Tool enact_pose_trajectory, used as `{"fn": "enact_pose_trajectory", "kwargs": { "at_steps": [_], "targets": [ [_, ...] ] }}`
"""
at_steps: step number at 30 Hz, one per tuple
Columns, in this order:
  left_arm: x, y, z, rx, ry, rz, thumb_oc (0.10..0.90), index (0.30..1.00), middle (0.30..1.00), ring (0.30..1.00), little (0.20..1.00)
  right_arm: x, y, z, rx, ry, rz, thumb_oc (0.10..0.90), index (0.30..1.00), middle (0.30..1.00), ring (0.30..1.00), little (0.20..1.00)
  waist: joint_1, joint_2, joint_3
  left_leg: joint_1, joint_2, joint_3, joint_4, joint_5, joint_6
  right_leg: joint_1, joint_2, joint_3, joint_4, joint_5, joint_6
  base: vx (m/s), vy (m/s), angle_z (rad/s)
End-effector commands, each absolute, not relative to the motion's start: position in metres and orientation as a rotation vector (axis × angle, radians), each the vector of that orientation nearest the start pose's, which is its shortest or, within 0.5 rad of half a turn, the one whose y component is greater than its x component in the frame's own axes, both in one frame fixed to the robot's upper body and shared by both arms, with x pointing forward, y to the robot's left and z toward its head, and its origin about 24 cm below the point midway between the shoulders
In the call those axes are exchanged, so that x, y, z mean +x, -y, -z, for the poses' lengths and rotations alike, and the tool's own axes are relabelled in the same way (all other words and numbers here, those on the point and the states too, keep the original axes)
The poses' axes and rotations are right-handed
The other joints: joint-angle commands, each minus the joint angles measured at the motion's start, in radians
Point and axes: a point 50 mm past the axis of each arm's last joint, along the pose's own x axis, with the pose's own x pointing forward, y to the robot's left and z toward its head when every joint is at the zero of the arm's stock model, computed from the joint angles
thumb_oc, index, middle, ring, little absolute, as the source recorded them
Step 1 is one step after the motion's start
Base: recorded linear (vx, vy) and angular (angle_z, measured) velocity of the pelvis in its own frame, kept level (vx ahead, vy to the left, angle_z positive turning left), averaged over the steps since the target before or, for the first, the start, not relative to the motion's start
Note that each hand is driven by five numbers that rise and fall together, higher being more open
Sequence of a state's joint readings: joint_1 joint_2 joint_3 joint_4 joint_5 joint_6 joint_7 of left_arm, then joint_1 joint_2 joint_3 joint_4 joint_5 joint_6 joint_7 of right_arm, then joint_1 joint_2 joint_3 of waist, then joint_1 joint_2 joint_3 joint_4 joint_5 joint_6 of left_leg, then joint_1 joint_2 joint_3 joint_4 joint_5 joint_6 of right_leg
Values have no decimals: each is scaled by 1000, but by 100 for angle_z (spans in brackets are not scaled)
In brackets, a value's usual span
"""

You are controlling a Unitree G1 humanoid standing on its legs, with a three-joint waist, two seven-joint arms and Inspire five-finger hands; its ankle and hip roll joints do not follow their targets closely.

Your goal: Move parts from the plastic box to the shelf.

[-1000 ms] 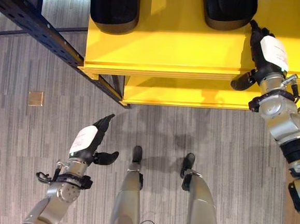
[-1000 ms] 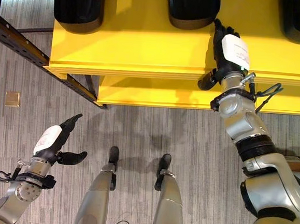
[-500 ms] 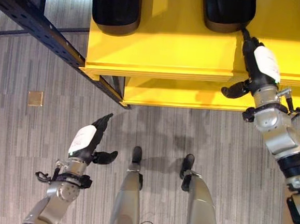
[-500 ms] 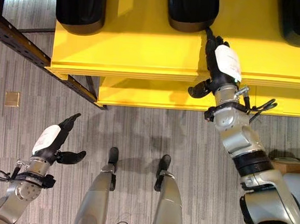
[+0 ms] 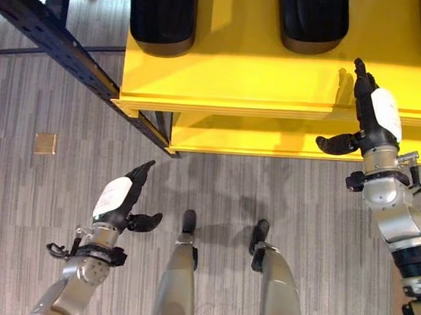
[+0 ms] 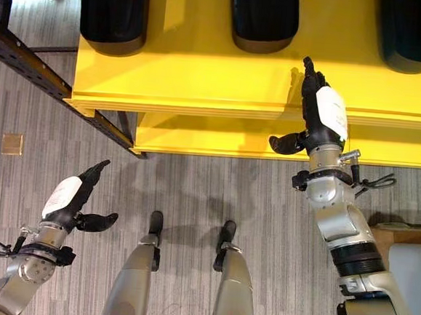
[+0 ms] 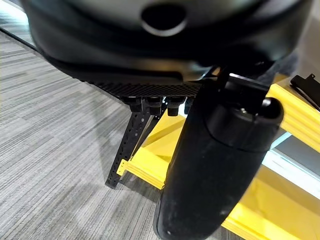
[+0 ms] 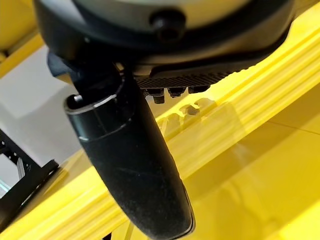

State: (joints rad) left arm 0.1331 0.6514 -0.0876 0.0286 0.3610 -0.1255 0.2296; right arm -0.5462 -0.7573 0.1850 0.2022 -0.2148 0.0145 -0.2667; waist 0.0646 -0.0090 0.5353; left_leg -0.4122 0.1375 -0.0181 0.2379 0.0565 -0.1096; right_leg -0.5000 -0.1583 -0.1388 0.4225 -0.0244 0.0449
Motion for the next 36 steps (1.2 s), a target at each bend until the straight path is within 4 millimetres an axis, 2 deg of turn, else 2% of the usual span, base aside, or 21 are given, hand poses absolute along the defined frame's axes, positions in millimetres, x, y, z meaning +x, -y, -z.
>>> {"fn": "enact_pose_trajectory", "kwargs": {
  "at_steps": [1,4,8,9,10,11,12,13,17,19,21,22,26,28,29,36],
  "targets": [
    [212,-262,-68,1040,121,-58,900,1000,1000,1000,1000,315,233,-238,-889,682,304,900,1000,1000,1000,1000,-15,-42,-120,-5,8,24,-12,24,32,48,-22,70,-51,29,64,2,5,-3],
    [211,-260,-67,1020,122,-56,900,1000,1000,1000,1000,309,230,-231,-871,685,281,900,1000,1000,1000,1000,-22,-41,-125,10,9,26,-15,23,32,64,-21,71,-58,29,66,-1,11,-6],
    [206,-255,-58,897,84,-58,900,1000,1000,1000,1000,292,230,-208,-778,652,226,900,1000,1000,1000,1000,-36,-42,-140,57,11,30,-28,19,30,114,-19,68,-79,29,70,6,7,-4],
    [205,-254,-58,868,83,-61,900,1000,1000,1000,1000,288,231,-201,-728,631,214,900,1000,1000,1000,1000,-39,-42,-144,67,12,31,-32,19,29,128,-18,67,-86,31,71,50,25,0],
    [203,-250,-55,767,68,-64,900,1000,1000,1000,1000,279,233,-182,-678,573,170,900,1000,1000,1000,1000,-50,-42,-160,95,13,34,-45,19,28,163,-17,64,-106,32,75,48,22,1],
    [203,-250,-54,764,65,-60,900,1000,1000,1000,1000,278,233,-181,-679,569,169,900,1000,1000,1000,1000,-50,-41,-160,101,13,34,-48,19,28,169,-17,62,-110,33,75,67,23,0],
    [201,-248,-47,679,34,-65,900,1000,1000,1000,1000,267,233,-166,-581,529,127,900,1000,1000,1000,1000,-59,-43,-175,126,14,35,-57,18,28,197,-18,59,-127,35,78,33,8,0],
    [200,-248,-46,677,32,-60,900,1000,1000,1000,1000,266,234,-165,-580,524,126,900,1000,1000,1000,1000,-57,-42,-174,134,15,35,-61,19,28,206,-18,57,-132,37,79,53,12,-4],
    [191,-242,-41,457,-1,-27,900,1000,1000,1000,1000,242,238,-129,-453,362,13,900,1000,1000,1000,1000,-76,-38,-219,200,12,44,-88,11,30,277,-17,49,-189,42,87,53,18,-7],
    [187,-239,-38,363,-18,-3,900,1000,1000,1000,1000,233,236,-117,-390,307,-36,900,1000,1000,1000,1000,-82,-38,-247,230,9,52,-105,10,32,311,-18,41,-217,46,91,57,23,-6],
    [183,-234,-33,231,-47,35,900,1000,1000,1000,1000,221,229,-97,-205,218,-121,900,1000,1000,1000,1000,-94,-37,-292,273,1,63,-138,11,34,358,-21,36,-264,57,99,48,41,-10],
    [183,-234,-33,230,-48,36,900,1000,1000,1000,1000,220,229,-97,-204,216,-121,900,1000,1000,1000,1000,-93,-36,-293,276,0,63,-141,12,34,361,-21,35,-267,58,99,36,48,-11],
    [174,-228,-24,79,-88,52,900,1000,1000,1000,1000,205,223,-69,-15,93,-149,900,1000,1000,1000,1000,-103,-37,-374,335,-13,84,-189,4,43,410,-30,38,-330,79,112,39,42,-8],
    [173,-226,-22,56,-99,54,900,1000,1000,1000,1000,203,221,-63,12,72,-149,900,1000,1000,1000,1000,-103,-38,-389,346,-16,90,-198,3,45,419,-32,41,-338,83,115,15,39,-9],
    [171,-223,-16,45,-120,57,900,1000,1000,1000,1000,200,216,-57,42,41,-166,900,1000,1000,1000,1000,-105,-40,-416,366,-22,98,-213,0,50,430,-36,46,-351,87,119,15,44,-13],
    [171,-210,-2,-116,-176,43,900,1000,1000,1000,1000,193,203,-38,124,-44,-176,900,1000,1000,1000,1000,-115,-47,-471,406,-26,113,-223,-16,60,458,-39,64,-359,83,125,10,23,-10]
  ]
}}
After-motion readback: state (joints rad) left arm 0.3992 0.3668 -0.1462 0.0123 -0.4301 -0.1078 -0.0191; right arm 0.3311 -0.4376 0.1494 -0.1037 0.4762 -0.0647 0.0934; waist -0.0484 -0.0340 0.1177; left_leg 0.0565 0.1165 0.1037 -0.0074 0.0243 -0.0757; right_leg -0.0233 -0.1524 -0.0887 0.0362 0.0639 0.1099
